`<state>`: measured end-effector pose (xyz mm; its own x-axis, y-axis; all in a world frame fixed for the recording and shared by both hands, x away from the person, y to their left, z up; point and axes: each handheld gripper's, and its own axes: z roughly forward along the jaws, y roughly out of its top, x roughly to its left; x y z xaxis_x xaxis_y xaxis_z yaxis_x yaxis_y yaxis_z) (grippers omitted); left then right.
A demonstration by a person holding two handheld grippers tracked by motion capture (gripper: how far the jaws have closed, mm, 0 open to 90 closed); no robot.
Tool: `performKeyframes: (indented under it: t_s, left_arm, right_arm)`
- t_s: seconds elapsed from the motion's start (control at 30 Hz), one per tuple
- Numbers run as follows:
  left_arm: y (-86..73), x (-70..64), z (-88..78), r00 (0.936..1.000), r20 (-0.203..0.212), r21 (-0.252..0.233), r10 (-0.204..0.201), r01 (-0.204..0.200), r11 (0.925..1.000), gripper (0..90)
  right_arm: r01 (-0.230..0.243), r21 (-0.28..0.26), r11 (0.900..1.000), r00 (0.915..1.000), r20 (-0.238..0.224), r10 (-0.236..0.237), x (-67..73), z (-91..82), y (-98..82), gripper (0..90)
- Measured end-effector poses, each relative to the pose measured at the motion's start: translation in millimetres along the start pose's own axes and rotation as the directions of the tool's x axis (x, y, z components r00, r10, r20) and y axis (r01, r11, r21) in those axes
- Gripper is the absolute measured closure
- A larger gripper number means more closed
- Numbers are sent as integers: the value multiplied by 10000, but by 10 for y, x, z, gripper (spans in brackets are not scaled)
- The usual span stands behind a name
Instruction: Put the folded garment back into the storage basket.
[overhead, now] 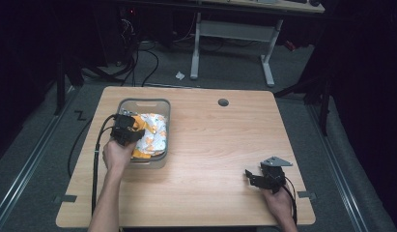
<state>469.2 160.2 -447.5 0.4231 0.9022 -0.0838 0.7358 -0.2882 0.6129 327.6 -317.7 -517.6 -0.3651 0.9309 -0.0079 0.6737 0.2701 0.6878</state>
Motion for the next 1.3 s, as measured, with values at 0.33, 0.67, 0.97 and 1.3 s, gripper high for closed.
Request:
performKeyframes:
  t_s: [0.33,0.67,0.97,1.3]
  left_arm:
    - [7,7,9,9960,-896,526,3,45,9986,456]
    - [4,-41,-179,9968,-798,-364,-65,36,9993,379]
    - [-16,-171,-362,9991,-411,-1227,42,-92,9924,398]
    - [-46,-287,-484,9997,-107,-1593,212,-226,9870,394]
  right_arm:
    - [-1,0,10000,10000,-1,1,0,0,0,264]
    - [-15,5,10000,10000,-1,15,1,-1,0,264]
    - [2,0,10000,10000,4,-2,0,0,0,264]
    - [-3,1,10000,10000,1,3,0,0,0,264]
